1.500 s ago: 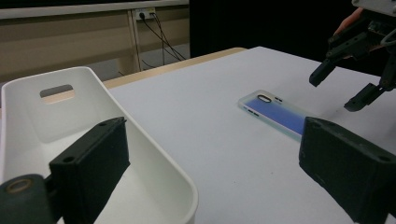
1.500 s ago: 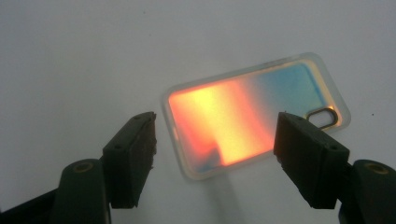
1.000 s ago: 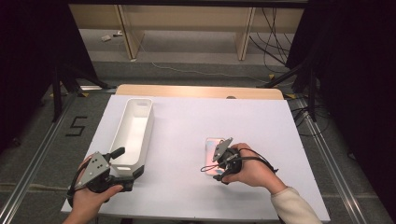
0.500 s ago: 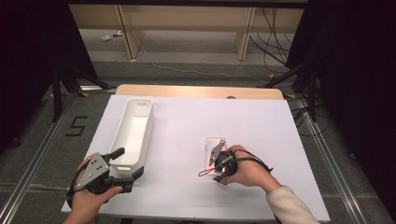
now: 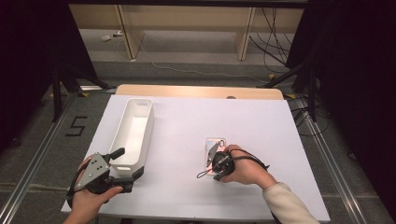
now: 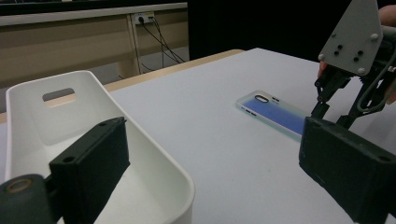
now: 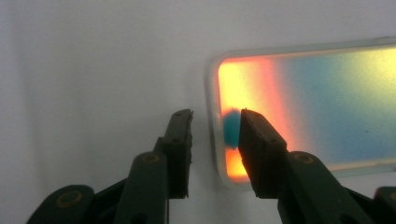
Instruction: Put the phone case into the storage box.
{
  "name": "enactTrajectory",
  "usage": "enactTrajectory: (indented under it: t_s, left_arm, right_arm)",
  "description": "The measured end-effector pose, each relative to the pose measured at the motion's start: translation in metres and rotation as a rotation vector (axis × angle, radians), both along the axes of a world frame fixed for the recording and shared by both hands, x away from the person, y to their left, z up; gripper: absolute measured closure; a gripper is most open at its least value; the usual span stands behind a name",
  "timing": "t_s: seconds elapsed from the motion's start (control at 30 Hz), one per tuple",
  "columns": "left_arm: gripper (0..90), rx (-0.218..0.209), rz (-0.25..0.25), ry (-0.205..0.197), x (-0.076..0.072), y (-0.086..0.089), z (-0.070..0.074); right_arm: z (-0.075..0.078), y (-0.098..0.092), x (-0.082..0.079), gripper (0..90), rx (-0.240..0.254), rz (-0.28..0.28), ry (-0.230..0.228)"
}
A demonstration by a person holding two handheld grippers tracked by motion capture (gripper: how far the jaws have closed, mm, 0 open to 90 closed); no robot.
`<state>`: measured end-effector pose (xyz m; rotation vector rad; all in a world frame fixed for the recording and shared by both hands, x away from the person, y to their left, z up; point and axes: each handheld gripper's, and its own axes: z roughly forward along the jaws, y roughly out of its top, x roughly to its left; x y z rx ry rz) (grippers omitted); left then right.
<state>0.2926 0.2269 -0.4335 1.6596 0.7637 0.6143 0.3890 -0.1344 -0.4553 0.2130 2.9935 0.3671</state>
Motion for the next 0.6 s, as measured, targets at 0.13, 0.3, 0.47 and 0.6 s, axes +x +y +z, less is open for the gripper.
enactTrajectory:
  t_s: [0.13, 0.3, 0.47, 0.6]
  left_arm:
    - [8.0, 0.001, 0.0, -0.001, 0.0003, 0.0003, 0.0]
    - [8.0, 0.001, 0.0, -0.001, 0.0001, 0.0003, 0.0]
    - [8.0, -0.007, -0.002, -0.002, 0.0003, -0.0001, -0.0003]
    - [8.0, -0.008, -0.005, -0.006, 0.0007, 0.0, -0.0004]
  right_arm:
    - [-0.0008, 0.0024, -0.0003, 68.1, -0.004, -0.016, 0.018]
    - [-0.0008, 0.0037, 0.0005, 70.6, -0.01, -0.009, 0.019]
    - [-0.0004, 0.007, 0.0006, 72.4, -0.033, 0.005, 0.013]
    - [0.0003, 0.0097, 0.0021, 74.3, -0.061, 0.036, -0.002]
